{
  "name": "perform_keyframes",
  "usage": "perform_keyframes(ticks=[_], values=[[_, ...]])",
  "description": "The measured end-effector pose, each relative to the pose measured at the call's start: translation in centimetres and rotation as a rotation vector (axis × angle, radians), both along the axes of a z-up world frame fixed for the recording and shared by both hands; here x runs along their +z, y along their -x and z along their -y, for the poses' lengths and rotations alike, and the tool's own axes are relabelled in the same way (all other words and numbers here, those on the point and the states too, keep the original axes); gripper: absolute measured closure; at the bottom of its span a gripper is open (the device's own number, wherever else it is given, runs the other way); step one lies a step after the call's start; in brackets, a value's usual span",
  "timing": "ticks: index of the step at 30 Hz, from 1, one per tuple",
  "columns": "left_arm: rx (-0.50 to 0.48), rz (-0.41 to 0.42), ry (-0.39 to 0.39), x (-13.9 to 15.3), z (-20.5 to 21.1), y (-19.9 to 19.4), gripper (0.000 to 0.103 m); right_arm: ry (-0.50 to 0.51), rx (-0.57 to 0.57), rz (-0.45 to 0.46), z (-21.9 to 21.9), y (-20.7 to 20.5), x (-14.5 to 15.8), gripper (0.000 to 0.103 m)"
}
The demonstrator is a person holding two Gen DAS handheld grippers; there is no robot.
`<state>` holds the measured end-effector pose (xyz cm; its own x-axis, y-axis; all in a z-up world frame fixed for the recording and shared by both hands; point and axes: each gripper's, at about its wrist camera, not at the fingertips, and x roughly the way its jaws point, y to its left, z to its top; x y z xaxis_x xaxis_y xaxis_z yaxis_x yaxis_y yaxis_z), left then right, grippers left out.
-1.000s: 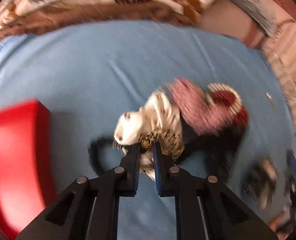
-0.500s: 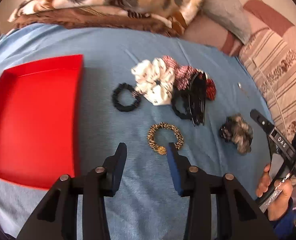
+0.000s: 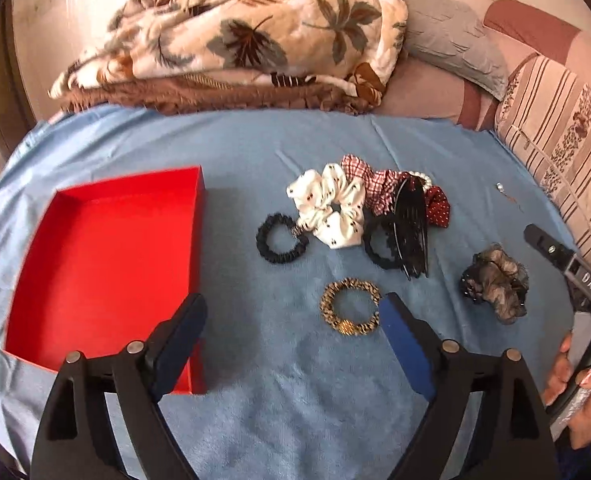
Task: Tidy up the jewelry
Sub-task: 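Reach the left gripper toward the white polka-dot scrunchie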
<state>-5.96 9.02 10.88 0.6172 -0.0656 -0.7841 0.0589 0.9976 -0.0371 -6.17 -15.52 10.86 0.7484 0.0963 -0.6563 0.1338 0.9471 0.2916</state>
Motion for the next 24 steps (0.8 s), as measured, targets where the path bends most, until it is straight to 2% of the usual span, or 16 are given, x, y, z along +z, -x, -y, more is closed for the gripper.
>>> perform_keyframes(ticks=[6,10,16,24], values=[[-0.03,0.041,-0.082,0.4,0.9,0.3,0.015,-0.085,-0.026,0.008,2.1,0.3,0.6,0.006],[-0.024,0.048,-0.163,0.2,1.7,0.4,0.015,-0.188,-0.032,-0.04,3.4,0.5,0.0,0.006],[-0.016,0.043,-0.177,0.0,1.8,-0.4,0.015,-0.131,0.017,-0.142,1.9,-0.5,-1.1,0.006],[-0.009,0.034,-0.161,-0.2,2.2,-4.0,0.015,-0.074,0.023,-0.212,1.2,-0.7,-2.4,0.006]])
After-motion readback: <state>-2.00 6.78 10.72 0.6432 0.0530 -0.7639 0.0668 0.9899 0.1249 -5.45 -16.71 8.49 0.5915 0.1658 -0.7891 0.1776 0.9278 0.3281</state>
